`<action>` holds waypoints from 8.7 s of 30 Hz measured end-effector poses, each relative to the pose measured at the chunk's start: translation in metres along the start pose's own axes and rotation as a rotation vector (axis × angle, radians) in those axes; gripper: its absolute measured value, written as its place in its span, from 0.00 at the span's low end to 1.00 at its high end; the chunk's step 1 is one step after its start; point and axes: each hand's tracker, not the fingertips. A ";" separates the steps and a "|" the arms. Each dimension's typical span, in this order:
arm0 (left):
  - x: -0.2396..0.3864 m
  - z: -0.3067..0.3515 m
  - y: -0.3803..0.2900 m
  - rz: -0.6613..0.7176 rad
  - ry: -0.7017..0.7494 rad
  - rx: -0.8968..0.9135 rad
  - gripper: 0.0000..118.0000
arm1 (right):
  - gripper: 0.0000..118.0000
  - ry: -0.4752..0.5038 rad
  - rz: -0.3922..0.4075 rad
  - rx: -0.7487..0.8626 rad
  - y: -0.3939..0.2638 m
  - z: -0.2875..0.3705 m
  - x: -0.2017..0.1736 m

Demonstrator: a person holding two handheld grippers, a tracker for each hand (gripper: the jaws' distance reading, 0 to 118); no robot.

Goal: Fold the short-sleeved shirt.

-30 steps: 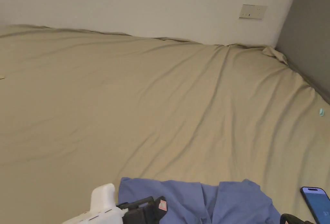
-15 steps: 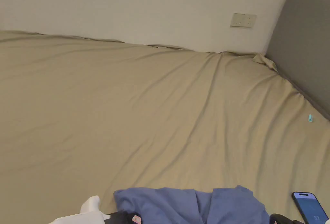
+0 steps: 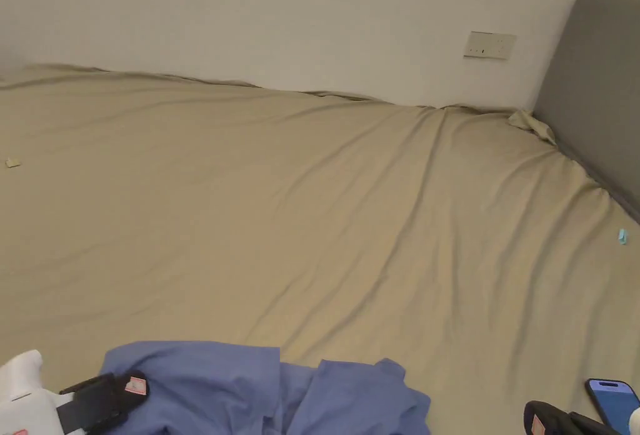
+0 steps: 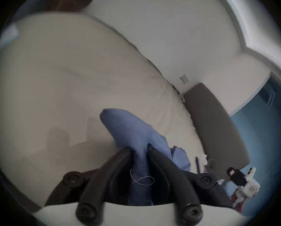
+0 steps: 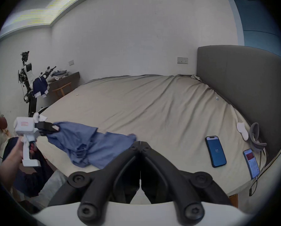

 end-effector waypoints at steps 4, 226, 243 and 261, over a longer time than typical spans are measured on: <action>0.023 0.040 0.027 -0.104 0.139 0.073 0.06 | 0.02 0.013 0.029 -0.019 0.000 -0.010 -0.005; 0.232 0.008 0.077 -0.611 0.277 0.510 1.00 | 1.00 -0.222 0.051 0.367 0.151 -0.073 -0.032; 0.225 0.003 0.074 -0.581 0.304 0.452 1.00 | 1.00 -0.203 -0.106 0.241 0.161 -0.080 -0.015; 0.231 0.006 0.079 -0.584 0.300 0.451 1.00 | 1.00 -0.199 -0.051 0.270 0.165 -0.070 -0.021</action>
